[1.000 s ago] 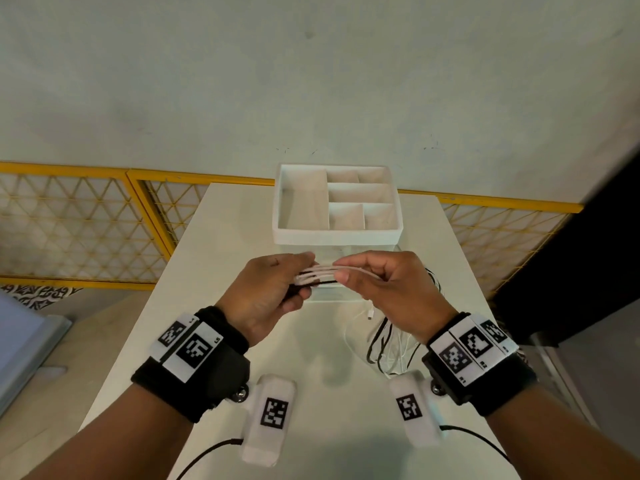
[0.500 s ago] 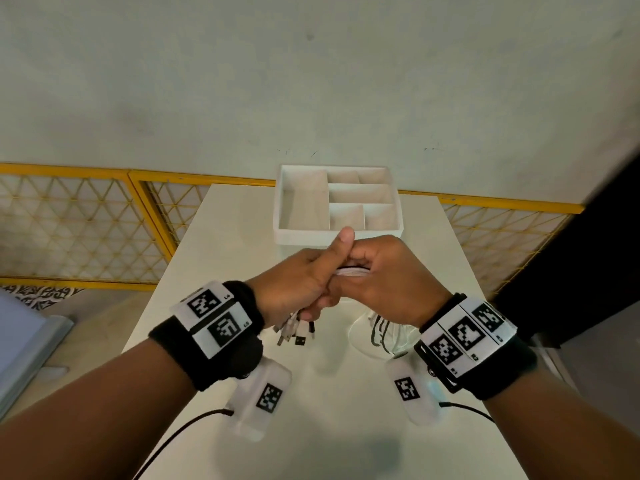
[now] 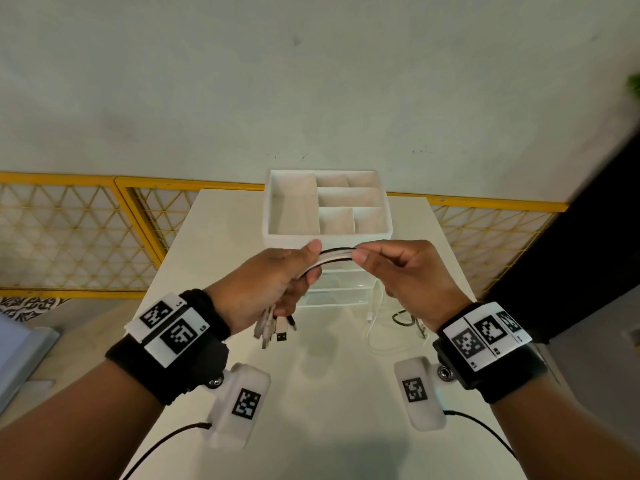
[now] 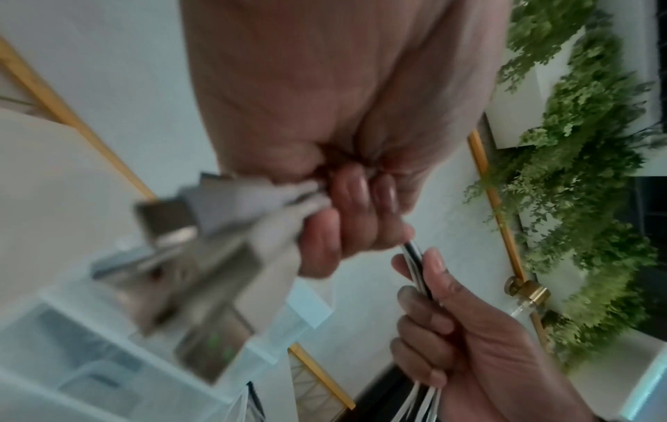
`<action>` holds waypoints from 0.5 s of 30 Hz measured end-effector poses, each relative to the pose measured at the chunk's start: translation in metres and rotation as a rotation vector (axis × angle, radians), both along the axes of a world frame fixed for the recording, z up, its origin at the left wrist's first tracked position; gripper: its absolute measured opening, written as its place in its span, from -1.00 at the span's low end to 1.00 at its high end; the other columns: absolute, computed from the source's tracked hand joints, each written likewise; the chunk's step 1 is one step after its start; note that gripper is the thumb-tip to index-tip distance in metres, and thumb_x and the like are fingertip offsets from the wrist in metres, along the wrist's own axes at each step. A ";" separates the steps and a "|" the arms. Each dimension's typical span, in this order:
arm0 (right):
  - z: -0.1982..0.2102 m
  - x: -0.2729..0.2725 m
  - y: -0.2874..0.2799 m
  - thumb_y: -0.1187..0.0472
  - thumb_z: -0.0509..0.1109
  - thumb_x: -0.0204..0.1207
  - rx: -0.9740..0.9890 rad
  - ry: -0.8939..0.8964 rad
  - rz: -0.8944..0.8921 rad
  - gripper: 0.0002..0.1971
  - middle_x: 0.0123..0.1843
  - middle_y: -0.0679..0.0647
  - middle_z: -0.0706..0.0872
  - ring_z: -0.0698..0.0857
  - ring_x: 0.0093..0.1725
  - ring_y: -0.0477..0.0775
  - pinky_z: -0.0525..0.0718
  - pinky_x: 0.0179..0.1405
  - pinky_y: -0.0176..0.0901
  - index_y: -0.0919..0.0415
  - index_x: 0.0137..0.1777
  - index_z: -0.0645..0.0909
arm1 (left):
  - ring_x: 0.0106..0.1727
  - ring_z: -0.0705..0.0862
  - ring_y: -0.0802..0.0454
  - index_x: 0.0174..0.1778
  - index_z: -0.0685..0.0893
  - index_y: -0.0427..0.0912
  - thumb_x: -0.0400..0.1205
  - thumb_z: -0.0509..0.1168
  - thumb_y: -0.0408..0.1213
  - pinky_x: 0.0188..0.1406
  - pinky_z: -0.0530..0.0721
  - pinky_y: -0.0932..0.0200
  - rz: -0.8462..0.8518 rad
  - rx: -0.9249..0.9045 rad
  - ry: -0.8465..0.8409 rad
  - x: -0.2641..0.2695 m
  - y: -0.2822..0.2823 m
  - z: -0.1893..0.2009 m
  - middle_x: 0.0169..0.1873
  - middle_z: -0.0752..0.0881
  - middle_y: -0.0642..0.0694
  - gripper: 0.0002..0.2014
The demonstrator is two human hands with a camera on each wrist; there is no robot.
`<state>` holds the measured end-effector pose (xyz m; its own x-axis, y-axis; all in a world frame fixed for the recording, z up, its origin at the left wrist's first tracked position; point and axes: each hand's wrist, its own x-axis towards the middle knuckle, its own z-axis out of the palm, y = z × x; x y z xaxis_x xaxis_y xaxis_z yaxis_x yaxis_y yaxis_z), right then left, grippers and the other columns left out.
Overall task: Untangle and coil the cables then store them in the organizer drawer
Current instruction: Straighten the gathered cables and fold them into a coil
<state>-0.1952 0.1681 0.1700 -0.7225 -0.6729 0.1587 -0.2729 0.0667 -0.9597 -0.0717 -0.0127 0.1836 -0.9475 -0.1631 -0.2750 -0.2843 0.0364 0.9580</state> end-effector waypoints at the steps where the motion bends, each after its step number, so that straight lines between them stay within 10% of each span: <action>1: 0.001 0.000 0.001 0.29 0.45 0.60 0.012 0.044 -0.007 -0.83 -0.65 -0.21 0.51 0.44 -0.64 -0.23 0.38 -0.54 -0.56 0.33 0.07 0.82 | -0.53 0.18 0.07 -0.27 0.54 -0.18 0.71 0.13 0.11 -0.48 0.27 0.18 -0.042 0.037 -0.024 0.002 0.001 -0.003 -0.54 0.25 0.02 -0.57; 9: 0.009 -0.001 -0.004 0.14 0.44 0.63 0.129 0.253 0.084 -0.81 -0.05 -0.16 0.88 0.82 0.00 -0.07 0.75 0.11 -0.08 0.05 0.19 0.80 | -0.54 0.25 0.09 -0.15 0.64 -0.27 0.73 0.15 0.00 -0.49 0.34 0.21 -0.076 -0.021 0.025 -0.003 0.002 0.005 -0.53 0.31 0.04 -0.61; 15: 0.014 -0.008 -0.001 0.19 0.46 0.60 0.049 0.264 0.038 -0.84 -0.30 -0.21 0.83 0.75 -0.31 -0.16 0.66 -0.20 -0.38 0.11 0.12 0.82 | -0.57 0.19 0.09 -0.26 0.56 -0.20 0.74 0.13 0.01 -0.60 0.30 0.30 -0.069 -0.112 0.020 0.000 -0.002 0.016 -0.56 0.27 0.03 -0.61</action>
